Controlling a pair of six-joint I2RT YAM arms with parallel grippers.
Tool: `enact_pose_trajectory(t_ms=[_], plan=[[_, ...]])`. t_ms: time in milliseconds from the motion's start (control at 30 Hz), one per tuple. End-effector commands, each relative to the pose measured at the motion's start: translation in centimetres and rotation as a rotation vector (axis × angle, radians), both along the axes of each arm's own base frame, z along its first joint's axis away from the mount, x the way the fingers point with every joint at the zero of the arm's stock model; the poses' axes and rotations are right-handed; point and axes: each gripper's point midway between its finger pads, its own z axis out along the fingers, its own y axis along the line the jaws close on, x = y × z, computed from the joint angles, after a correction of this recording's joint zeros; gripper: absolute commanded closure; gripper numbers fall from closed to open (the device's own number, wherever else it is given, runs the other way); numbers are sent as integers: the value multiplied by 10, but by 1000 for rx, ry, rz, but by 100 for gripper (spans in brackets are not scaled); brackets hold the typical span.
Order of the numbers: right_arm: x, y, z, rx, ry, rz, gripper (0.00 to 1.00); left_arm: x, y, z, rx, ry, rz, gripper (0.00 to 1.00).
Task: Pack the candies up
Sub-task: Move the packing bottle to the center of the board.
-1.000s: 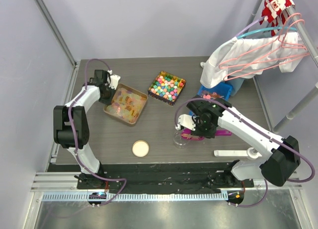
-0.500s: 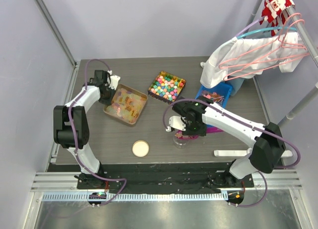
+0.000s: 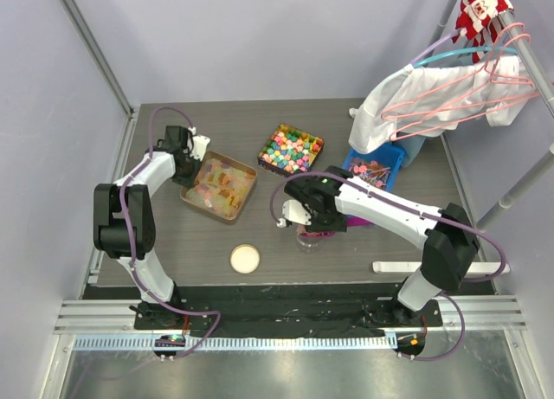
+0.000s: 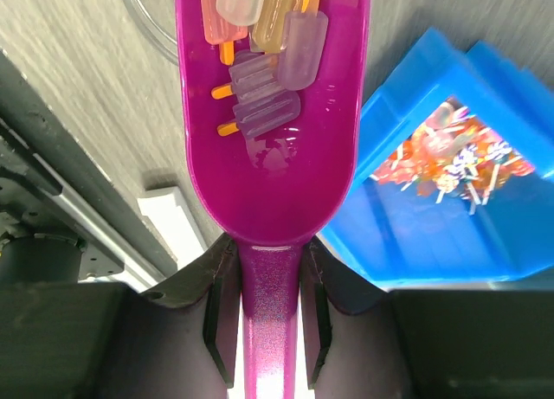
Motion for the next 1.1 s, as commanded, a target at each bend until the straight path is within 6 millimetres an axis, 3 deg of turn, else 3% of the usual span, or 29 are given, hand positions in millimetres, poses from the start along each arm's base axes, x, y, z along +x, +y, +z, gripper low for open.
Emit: enact_pose_trajectory(t_ms=[0,400,767,1067], plan=[[21,21,14,37,-96,-10,99,21,-4,35,-38,-138,7,100],[63,64,15,72,-172,-3,99,20,-6,38,-58,-142,9,100],[55,40,39,-2,-177,56,99,21,-9,49,-75,-164,3,100],[61,28,43,-106,-212,107,99,18,-9,46,-74,-153,8,100]])
